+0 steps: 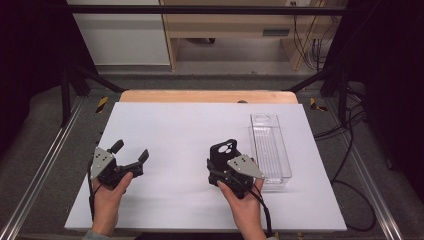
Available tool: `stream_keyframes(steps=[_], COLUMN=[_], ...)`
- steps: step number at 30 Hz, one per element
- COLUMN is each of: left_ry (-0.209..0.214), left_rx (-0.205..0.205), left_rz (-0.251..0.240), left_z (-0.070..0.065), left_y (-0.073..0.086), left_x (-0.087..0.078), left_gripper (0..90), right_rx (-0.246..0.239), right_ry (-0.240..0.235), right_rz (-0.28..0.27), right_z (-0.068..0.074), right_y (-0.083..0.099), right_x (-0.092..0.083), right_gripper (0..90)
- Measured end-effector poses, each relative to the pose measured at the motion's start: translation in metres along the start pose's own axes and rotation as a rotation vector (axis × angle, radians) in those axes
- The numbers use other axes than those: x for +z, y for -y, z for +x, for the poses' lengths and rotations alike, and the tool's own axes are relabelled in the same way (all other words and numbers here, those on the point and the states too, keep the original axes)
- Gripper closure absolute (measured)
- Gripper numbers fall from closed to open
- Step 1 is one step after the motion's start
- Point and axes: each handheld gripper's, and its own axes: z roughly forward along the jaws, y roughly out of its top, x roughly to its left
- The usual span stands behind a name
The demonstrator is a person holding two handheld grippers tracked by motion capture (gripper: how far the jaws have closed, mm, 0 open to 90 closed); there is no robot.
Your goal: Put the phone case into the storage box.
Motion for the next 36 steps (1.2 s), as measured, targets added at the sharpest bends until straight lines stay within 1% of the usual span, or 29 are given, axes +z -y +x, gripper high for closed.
stream_keyframes(steps=[4, 8, 13, 17, 23, 24, 26, 32, 36], left_ry=[-0.002, -0.002, -0.004, -0.005, -0.009, -0.014, -0.011, -0.009, -0.007], left_rx=[-0.008, -0.005, -0.004, 0.000, 0.003, 0.005, 0.002, -0.001, 0.003], left_rz=[-0.001, 0.001, 0.002, 0.006, 0.013, 0.013, 0.015, 0.015, 0.019], left_z=[0.001, 0.002, 0.003, 0.003, 0.004, 0.004, 0.004, 0.005, 0.005], left_y=[0.000, 0.001, 0.002, 0.003, 0.005, 0.005, 0.006, 0.006, 0.007], left_x=[-0.001, -0.001, 0.000, 0.000, 0.000, 0.000, 0.000, 0.000, 0.000], left_gripper=[4.1, 4.2, 4.2, 4.1, 4.2, 4.2, 4.2, 4.2, 4.2], right_rx=[-0.002, -0.011, -0.008, -0.002, -0.018, -0.018, -0.021, -0.053, -0.074], right_ry=[0.010, 0.017, 0.038, 0.064, 0.092, 0.096, 0.106, 0.136, 0.159], right_rz=[-0.012, -0.019, -0.047, -0.079, -0.125, -0.133, -0.143, -0.151, -0.143], right_z=[-0.001, -0.003, -0.012, -0.023, -0.037, -0.039, -0.044, -0.055, -0.065], right_y=[-0.001, -0.003, -0.013, -0.025, -0.047, -0.051, -0.058, -0.082, -0.094], right_x=[-0.002, -0.003, -0.007, -0.011, -0.013, -0.012, -0.011, -0.006, -0.002], right_gripper=[14.3, 14.3, 14.3, 14.3, 14.3, 14.3, 14.3, 14.3, 14.3])
